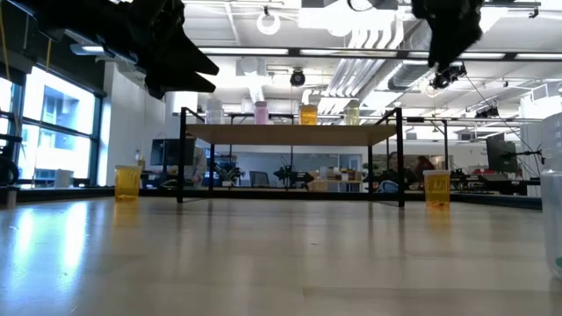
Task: Pick and place medicine bottles onto shelf by color
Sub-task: Put the right orange pill bottle on the shelf aligned with the other orange pill bottle
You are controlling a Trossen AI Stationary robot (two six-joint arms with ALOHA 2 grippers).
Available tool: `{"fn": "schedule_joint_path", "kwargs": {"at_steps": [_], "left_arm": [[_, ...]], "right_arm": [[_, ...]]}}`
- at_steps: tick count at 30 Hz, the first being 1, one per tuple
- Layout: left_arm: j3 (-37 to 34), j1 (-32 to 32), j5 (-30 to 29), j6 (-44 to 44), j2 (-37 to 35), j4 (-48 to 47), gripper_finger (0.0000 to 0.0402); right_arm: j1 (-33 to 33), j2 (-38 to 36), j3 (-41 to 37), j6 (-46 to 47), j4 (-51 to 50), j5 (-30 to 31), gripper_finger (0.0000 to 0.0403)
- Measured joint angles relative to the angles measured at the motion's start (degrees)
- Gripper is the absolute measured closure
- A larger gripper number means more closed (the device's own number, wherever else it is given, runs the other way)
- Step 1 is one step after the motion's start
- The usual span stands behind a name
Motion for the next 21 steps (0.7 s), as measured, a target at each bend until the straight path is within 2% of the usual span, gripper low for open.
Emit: {"fn": "schedule_joint_path", "kwargs": {"at_steps": [10,21], "left_arm": [[0.0,0.0,0.0,-0.2,0.0,0.0,0.017],[0.0,0.0,0.0,-0.2,0.0,0.0,0.017]], "right_arm": [[0.0,-10.4,-20.1,4.8,8.1,-1.7,0.0121],[0.0,-13.0,-32.9,11.6,12.2,-3.1,0.0121]]}}
